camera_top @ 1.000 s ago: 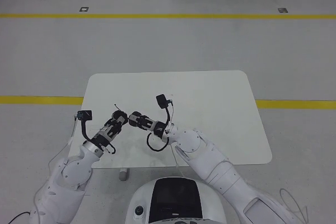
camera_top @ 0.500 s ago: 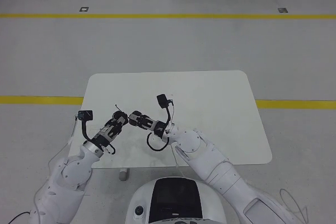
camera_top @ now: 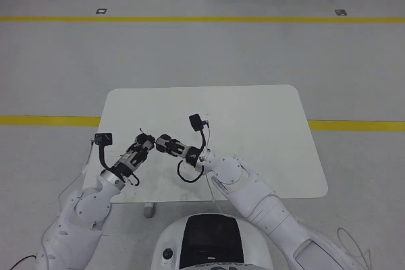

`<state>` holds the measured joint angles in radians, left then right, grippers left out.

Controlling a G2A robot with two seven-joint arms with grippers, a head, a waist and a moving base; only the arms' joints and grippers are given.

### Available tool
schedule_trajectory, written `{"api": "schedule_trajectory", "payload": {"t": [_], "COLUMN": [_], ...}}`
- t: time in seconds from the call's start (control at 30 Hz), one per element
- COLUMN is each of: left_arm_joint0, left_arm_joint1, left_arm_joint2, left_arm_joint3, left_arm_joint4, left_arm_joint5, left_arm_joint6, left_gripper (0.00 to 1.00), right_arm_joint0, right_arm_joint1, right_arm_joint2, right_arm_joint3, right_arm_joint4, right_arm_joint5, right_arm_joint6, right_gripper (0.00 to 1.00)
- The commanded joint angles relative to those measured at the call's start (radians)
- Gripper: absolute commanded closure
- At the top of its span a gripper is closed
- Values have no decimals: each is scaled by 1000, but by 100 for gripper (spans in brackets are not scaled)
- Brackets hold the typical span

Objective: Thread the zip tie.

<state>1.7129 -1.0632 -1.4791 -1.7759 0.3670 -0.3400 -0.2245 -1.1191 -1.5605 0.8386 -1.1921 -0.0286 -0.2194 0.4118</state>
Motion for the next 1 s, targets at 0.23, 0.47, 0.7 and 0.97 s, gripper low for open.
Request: {"api": "schedule_trajectory", "payload": {"t": [0.23,0.47,0.7,0.97], "left_arm_joint0": [0,6,6,-19], "left_arm_joint1": [2,1,1,5], "left_arm_joint2": [-1,-23,-23,20], "left_arm_joint3": [-13,-18,-18,2], "left_arm_joint4": [-38,-42,-42,47], "left_arm_joint5": [0,0,0,0], "left_arm_joint6": [0,105,105,208], "left_gripper": [0,0,0,0], "right_arm_joint0": [0,-12,-12,-55], "right_arm_joint1": [-1,-1,-1,3], "right_arm_joint2": [4,27,27,101], "right_arm_joint3": [8,8,8,-10], "right_arm_joint4": [7,112,112,385], "right_arm_joint5": [2,-20,-20,-29], "right_arm_joint6": [0,47,47,135], "right_gripper": [100,100,100,100]}}
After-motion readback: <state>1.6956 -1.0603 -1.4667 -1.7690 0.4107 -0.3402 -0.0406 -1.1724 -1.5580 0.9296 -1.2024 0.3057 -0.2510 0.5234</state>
